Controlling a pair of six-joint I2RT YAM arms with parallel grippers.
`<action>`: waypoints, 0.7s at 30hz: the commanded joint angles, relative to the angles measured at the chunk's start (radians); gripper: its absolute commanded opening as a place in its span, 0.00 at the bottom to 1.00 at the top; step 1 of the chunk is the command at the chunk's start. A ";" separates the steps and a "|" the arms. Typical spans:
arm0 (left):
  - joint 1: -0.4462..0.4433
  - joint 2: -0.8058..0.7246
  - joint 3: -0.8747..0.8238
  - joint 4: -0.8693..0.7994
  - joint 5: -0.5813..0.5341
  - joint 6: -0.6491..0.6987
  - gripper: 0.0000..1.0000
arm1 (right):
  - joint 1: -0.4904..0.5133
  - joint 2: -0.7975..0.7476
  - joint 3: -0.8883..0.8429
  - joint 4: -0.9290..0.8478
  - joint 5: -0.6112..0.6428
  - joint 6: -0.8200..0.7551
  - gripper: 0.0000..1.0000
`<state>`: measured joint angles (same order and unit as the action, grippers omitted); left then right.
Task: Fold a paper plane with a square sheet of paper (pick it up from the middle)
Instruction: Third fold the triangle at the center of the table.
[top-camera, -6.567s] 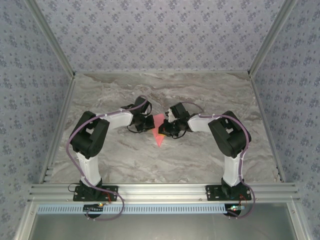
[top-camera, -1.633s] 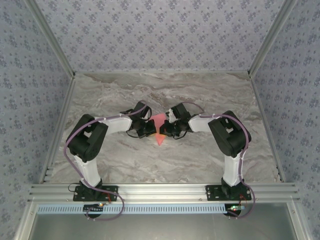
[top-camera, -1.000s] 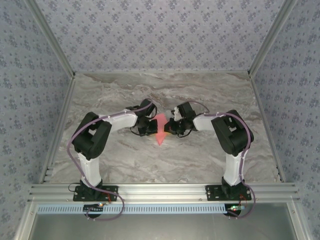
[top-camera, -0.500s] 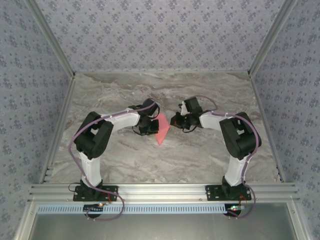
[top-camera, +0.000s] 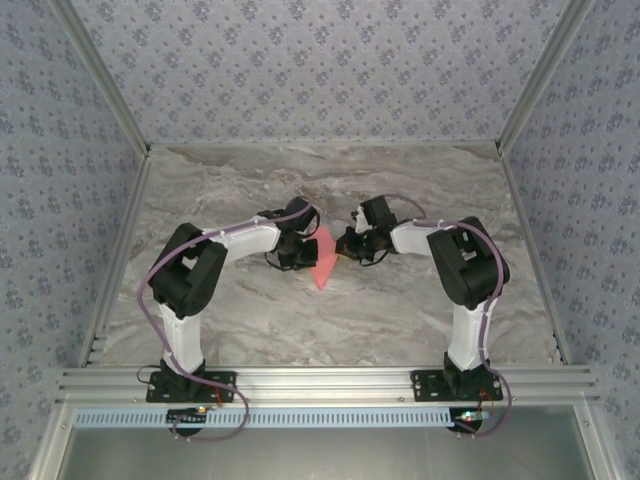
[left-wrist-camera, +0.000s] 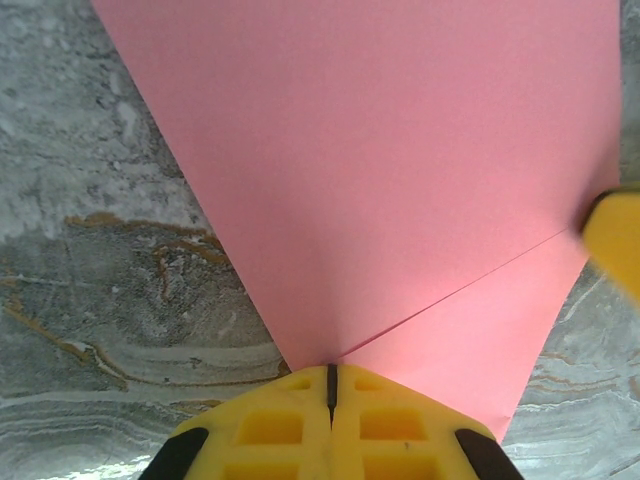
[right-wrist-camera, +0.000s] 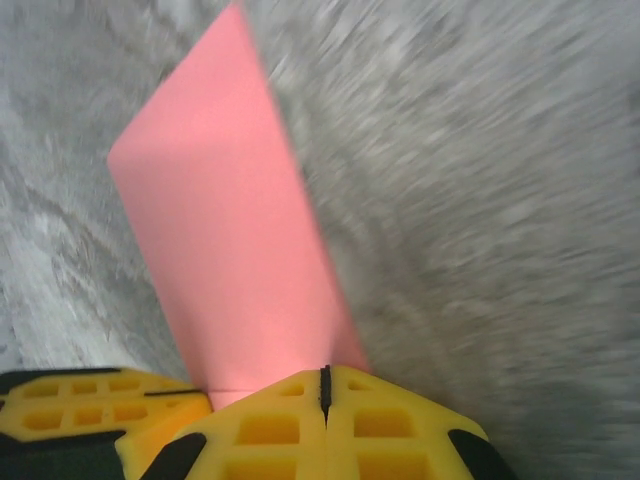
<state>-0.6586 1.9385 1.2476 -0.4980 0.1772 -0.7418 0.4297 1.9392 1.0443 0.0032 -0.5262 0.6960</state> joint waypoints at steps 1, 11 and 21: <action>0.004 0.091 -0.056 -0.110 -0.101 0.017 0.00 | -0.051 -0.032 -0.020 -0.024 0.114 0.025 0.00; 0.004 0.092 -0.062 -0.088 -0.094 0.007 0.00 | 0.081 -0.170 -0.128 0.027 -0.023 0.089 0.00; 0.003 0.093 -0.062 -0.080 -0.100 -0.005 0.00 | 0.187 -0.103 -0.108 0.040 -0.093 0.116 0.00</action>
<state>-0.6586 1.9388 1.2472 -0.4942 0.1776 -0.7448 0.6014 1.8011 0.9089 0.0490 -0.5873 0.7952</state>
